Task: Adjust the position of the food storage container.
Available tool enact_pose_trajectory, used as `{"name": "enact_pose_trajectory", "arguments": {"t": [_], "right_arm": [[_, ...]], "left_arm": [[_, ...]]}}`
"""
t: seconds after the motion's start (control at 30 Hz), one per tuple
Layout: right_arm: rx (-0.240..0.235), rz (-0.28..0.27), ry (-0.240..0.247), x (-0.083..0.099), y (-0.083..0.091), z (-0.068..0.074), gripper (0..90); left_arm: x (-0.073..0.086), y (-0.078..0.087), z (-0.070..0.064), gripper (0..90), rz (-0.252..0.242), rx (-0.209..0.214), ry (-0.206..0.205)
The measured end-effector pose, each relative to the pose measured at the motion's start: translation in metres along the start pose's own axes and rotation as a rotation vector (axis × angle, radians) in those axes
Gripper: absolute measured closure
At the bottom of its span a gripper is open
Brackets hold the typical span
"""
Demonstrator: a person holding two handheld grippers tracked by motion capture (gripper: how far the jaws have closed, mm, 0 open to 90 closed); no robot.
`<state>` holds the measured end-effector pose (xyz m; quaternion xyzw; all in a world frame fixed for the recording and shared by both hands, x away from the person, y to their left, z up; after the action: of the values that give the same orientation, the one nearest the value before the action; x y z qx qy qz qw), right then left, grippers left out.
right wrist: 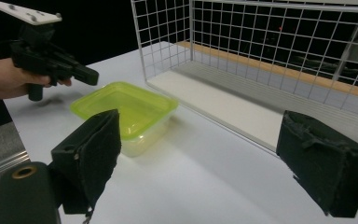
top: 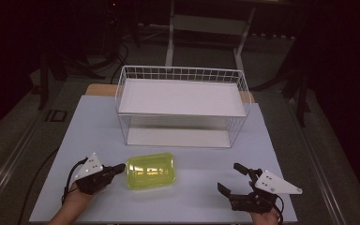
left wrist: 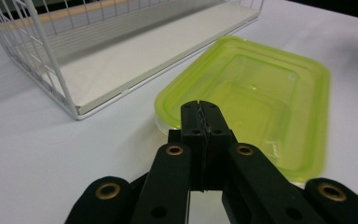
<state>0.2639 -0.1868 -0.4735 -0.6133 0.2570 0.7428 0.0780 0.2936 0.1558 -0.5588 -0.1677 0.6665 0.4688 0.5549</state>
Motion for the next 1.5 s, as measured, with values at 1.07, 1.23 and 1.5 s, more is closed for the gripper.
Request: {"name": "enact_pose_trajectory", "arguments": {"t": [1.07,1.23,1.5], "right_arm": [[-0.009,0.017,-0.016,0.004,-0.002,-0.003,13.8],[-0.007,0.019,-0.015,0.005,-0.003,-0.004,13.8],[-0.005,0.022,-0.016,0.006,-0.002,-0.006,13.8]], "left_arm": [[-0.010,-0.052,-0.035,90.0,0.018,0.091,-0.028],[-0.012,-0.061,-0.044,90.0,0.017,0.105,-0.038],[-0.017,-0.074,-0.056,90.0,0.017,0.124,-0.046]]}}
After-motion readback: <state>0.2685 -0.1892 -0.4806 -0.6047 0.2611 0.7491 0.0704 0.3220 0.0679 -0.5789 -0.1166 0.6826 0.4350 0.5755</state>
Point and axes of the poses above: each handheld gripper's, and its own axes: y roughly backward along the jaws, x roughly out of its underside, z roughly to its left, the point moved 10 cm from there along -y, roughly forward along the jaws, and after that the axes turned 13 degrees about -x, right-handed, at the moved point
